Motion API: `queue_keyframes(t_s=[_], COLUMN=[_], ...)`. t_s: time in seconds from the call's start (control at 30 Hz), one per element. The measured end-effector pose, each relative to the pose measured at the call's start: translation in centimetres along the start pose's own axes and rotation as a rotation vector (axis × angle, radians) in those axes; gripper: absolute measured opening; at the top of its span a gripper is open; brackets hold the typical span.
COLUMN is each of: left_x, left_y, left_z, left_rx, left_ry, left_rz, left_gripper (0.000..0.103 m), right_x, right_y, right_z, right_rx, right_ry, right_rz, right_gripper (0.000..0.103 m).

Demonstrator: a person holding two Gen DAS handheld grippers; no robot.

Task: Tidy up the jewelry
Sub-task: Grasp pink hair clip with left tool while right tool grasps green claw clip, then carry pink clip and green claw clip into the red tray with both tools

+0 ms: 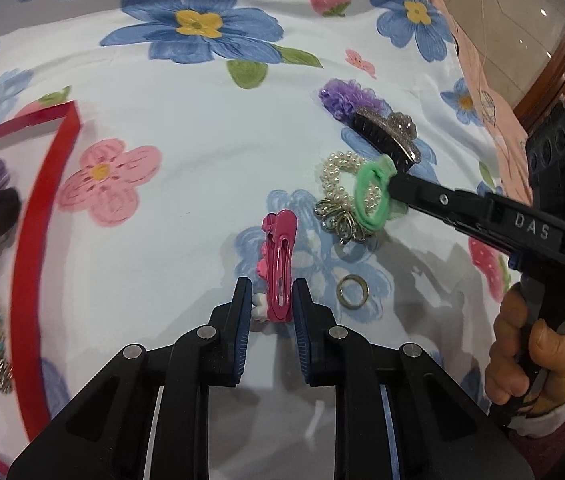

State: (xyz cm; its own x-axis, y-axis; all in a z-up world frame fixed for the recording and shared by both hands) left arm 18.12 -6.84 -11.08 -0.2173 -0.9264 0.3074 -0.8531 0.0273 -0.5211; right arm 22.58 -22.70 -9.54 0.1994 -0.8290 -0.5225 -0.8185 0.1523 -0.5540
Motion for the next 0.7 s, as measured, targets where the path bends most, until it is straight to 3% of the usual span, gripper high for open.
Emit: queue_keyframes(t_s=[0.7], left_x=[-5.9], left_y=[4.3], left_z=[-9.2], left_rx=[0.12], left_ry=[-0.041], left_rz=[-0.156], left_gripper=[0.018], right_x=[-7.9], right_y=[5.6], right_z=[0.5], right_rx=[-0.092], right_ry=[-0.111], right_rz=[-0.086], right_gripper=[0.008])
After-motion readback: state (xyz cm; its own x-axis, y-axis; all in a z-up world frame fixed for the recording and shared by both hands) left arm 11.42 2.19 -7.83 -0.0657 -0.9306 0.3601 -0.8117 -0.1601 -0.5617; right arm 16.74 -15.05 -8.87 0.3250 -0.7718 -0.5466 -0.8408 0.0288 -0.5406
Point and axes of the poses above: each gripper's, at about its wrist camera, not at the fingertips, and z roughly the way its jaws point, x to its right, y to its underside, the point moved 5 cm from there along z, roughly the way its jaws point, and after that the axes turned 1 degree about x, right-handed, at the moved point
